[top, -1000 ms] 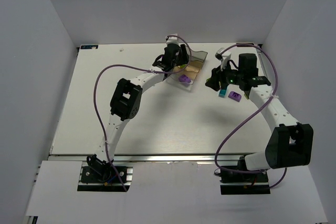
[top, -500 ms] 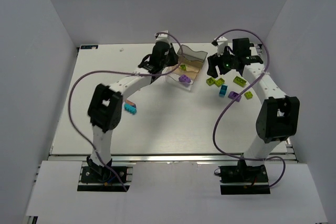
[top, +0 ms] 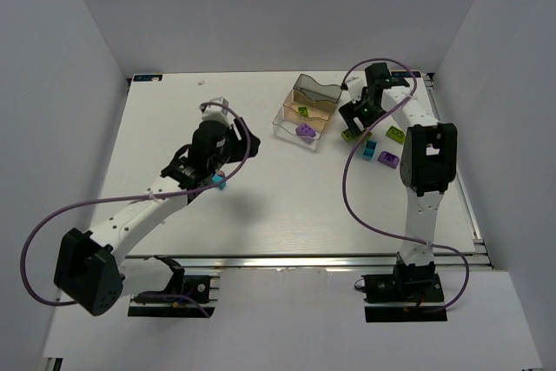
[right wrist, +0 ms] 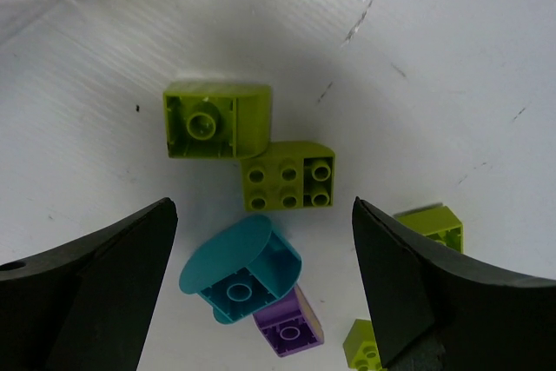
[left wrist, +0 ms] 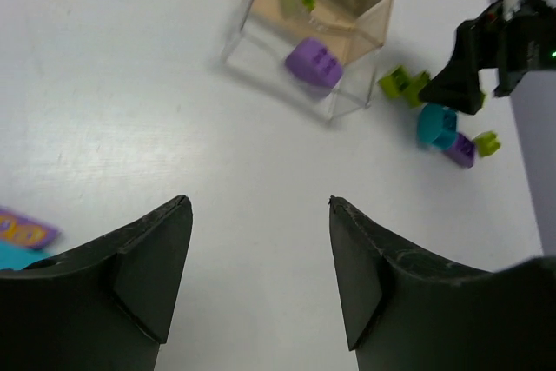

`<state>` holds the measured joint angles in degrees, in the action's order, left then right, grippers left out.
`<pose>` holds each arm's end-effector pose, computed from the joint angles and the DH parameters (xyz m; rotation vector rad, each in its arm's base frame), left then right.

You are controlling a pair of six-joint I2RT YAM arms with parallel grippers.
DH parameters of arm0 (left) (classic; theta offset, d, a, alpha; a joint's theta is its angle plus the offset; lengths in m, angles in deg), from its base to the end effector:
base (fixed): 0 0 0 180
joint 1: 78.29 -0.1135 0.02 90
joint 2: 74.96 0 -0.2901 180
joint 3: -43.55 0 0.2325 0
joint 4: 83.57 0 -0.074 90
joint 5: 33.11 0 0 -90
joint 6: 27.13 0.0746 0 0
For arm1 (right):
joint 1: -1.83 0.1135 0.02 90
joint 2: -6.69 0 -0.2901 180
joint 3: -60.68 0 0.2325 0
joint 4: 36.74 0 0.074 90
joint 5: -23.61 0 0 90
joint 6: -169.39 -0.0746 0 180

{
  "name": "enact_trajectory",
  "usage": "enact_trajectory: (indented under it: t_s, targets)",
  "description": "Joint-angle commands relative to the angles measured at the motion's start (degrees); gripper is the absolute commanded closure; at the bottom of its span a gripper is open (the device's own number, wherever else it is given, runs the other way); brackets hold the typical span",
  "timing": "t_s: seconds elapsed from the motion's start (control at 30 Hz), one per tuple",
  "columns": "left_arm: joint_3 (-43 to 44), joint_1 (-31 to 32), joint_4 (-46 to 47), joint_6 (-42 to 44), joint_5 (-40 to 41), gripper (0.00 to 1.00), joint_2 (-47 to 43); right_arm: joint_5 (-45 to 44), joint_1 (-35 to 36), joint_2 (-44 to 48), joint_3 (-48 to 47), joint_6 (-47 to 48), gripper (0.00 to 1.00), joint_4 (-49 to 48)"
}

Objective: Sort the legos into containers by color

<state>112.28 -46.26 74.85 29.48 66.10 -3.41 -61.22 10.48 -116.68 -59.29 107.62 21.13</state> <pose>0.2563 -0.1463 0.3163 -0.1297 2.0330 -0.5706 0.4764 0.0793 0.2119 -0.8616 2.4878 0.0025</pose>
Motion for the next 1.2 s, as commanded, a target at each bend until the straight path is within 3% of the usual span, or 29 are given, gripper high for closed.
enact_trajectory:
  t_s: [0.0, 0.17, 0.43, 0.7, 0.83, 1.03, 1.1, 1.17]
  targets:
    - [-4.63, -0.13, -3.56, -3.17, 2.64, 0.26, -6.67, -2.97, -0.12, -0.38, -1.61, 3.67, 0.14, 2.79]
    - [-9.56, -0.13, -4.09, -5.63, 4.06, 0.25, -12.83, -3.32, -0.21, -1.52, 0.07, 4.9, 0.13, 1.73]
    - [-11.94, -0.13, -4.44, -7.75, 4.14, 0.25, -14.86, -2.8, -0.29, -5.03, -1.95, 6.05, 0.14, 1.82]
    - [-12.56, -0.04, -5.14, -8.36, 4.94, 0.25, -16.35, -1.3, -1.52, -7.32, -3.44, 6.22, 0.21, 1.38]
    - [-12.47, -0.13, -4.53, -8.71, 4.68, 0.25, -15.83, -0.43, -1.88, -7.41, -3.36, 6.84, 0.36, 1.82]
    - [-13.61, -0.04, -3.92, -9.41, 4.32, 0.25, -16.44, 1.16, -1.97, 0.48, -0.11, 6.49, 0.92, -0.55]
    - [-14.49, -0.04, -3.22, -9.85, 4.15, 0.25, -16.88, 3.95, -1.96, 3.38, -1.33, 4.05, 1.0, -0.73]
    - [-15.02, -0.13, -2.77, -10.29, 3.8, 0.24, -17.14, 11.92, -1.61, 5.5, -3.7, -2.35, 1.0, -2.12]
